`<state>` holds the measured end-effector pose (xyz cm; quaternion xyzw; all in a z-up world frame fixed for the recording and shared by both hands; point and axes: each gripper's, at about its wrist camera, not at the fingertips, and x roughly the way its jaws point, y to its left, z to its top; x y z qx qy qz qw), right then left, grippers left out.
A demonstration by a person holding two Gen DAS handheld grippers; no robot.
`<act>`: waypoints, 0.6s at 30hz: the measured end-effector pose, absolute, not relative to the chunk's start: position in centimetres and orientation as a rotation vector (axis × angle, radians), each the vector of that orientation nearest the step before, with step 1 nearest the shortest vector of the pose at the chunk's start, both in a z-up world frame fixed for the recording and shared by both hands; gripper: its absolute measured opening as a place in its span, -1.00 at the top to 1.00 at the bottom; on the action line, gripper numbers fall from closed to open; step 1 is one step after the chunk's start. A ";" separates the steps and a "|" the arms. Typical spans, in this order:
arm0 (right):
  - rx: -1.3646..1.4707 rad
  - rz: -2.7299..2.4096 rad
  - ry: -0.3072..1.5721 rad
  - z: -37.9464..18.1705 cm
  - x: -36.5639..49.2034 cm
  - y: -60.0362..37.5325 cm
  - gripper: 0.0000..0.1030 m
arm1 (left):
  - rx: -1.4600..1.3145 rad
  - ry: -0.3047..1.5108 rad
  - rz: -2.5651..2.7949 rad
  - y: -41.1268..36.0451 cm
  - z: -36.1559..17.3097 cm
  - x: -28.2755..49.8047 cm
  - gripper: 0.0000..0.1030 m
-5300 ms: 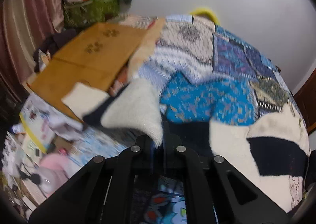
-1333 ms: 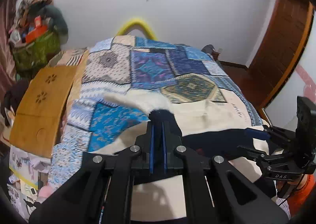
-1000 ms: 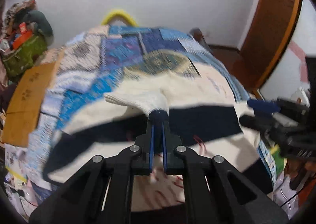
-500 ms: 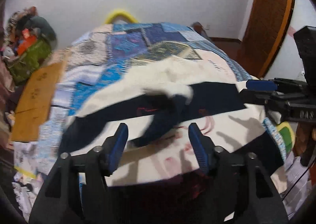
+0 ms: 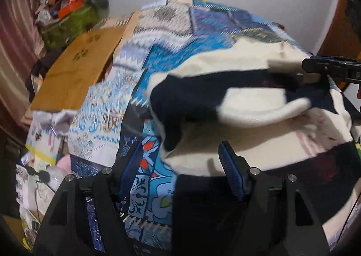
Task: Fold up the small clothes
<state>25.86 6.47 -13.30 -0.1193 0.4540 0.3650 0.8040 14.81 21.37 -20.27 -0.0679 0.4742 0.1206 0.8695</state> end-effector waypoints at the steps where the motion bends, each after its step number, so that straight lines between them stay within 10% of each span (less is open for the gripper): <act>1: -0.279 0.765 0.989 -14.1 26.3 6.9 -0.25 | -0.153 1.000 0.255 21.8 -20.8 14.9 -0.33; 4: -0.324 0.718 1.034 -16.3 27.7 7.4 -0.20 | -0.175 1.012 0.275 23.1 -22.2 15.6 -0.33; 10: -0.331 0.715 1.040 -16.9 28.1 6.5 0.81 | -0.244 1.020 0.320 24.9 -23.9 16.8 -0.07; 18: -0.236 0.697 0.809 -10.0 26.8 1.6 0.85 | -0.296 1.065 0.352 26.2 -25.7 16.5 0.11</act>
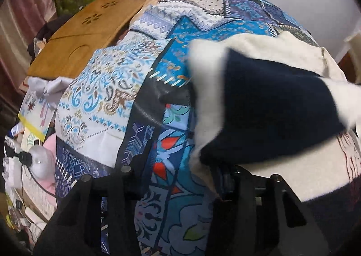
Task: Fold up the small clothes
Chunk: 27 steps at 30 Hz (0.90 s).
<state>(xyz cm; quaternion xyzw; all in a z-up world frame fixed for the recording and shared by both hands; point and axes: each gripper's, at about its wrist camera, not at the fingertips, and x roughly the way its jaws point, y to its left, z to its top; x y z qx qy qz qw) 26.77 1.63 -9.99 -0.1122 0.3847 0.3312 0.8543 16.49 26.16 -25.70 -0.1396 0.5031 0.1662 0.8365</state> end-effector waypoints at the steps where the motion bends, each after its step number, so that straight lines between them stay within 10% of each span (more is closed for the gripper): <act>1: -0.219 0.689 0.783 -9.1 26.6 0.8 0.85 | -0.306 1.063 0.347 26.2 -25.7 16.3 0.11; 27: 0.156 0.503 0.927 -15.9 24.7 -16.6 0.86 | -0.169 1.024 0.383 22.8 -21.0 13.5 0.10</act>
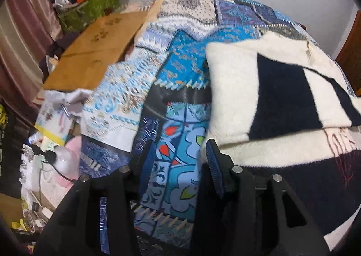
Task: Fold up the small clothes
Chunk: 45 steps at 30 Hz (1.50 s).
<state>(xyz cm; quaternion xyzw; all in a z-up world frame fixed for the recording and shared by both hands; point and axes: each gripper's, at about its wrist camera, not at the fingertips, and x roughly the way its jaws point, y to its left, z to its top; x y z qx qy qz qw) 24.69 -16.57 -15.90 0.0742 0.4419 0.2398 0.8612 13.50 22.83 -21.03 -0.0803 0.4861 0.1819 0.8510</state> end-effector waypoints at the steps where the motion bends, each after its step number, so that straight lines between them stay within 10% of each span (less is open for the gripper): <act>1: 0.165 0.503 0.943 -16.4 24.7 -16.8 0.86 | -0.171 1.015 0.383 22.9 -20.6 13.5 0.10; 14: 0.164 0.422 0.962 -16.7 22.9 -20.4 0.59 | -0.091 0.970 0.292 18.9 -17.8 17.9 0.03; 27: 0.241 0.172 0.874 -14.8 20.8 -31.7 -0.26 | 0.018 0.993 0.117 9.0 -18.5 24.0 -0.36; 45: 0.406 0.086 1.031 -24.7 22.0 -37.1 -0.32 | -0.037 1.043 0.174 8.5 -21.8 25.1 -0.61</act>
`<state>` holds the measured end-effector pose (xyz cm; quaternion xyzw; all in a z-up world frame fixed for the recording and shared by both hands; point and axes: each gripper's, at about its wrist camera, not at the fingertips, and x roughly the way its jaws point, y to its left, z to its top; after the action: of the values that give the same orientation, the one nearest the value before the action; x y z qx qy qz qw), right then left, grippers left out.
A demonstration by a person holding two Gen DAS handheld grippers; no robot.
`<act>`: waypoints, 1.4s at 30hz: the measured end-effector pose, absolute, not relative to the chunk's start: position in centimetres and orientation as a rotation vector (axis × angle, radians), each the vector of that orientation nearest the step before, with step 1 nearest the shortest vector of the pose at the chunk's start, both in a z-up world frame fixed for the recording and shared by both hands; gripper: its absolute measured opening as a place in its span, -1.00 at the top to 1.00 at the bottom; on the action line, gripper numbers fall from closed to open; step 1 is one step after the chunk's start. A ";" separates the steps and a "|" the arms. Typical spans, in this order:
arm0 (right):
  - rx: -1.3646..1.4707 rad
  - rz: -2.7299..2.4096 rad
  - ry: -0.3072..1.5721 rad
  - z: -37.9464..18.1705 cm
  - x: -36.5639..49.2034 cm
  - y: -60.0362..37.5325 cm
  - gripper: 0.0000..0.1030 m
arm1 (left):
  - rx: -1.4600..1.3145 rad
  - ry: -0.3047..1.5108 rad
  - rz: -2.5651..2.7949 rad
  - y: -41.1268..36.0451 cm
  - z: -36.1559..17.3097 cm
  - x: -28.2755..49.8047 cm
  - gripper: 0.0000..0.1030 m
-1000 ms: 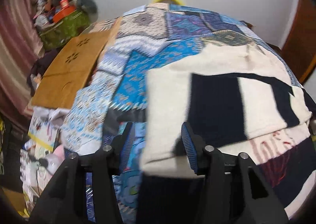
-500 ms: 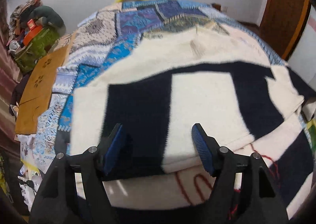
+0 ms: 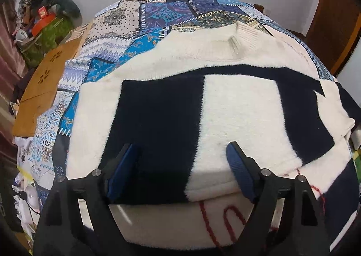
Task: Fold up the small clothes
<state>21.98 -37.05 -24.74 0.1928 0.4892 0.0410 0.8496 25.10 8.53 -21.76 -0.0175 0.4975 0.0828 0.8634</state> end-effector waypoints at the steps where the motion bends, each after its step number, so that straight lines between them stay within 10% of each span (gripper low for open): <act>1: 0.416 0.089 1.025 -24.9 22.0 -37.1 -0.27 | -0.032 1.040 0.176 8.4 -21.8 25.1 -0.61; 8: 0.421 0.097 0.982 -23.7 21.7 -37.6 0.79 | -0.044 1.039 0.175 8.6 -21.8 25.1 -0.61; 26: 0.225 0.313 0.607 -1.1 22.9 -31.4 0.83 | 0.049 0.934 0.088 5.9 -17.8 22.8 -0.58; 42: 0.124 0.705 0.661 -2.3 24.0 -10.0 0.83 | -0.043 0.852 0.102 10.9 -15.4 17.1 -0.58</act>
<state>24.00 -10.01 -2.34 0.0594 0.3177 0.3389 0.8836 17.05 10.93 -15.35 -0.0210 0.4128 0.0495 0.9092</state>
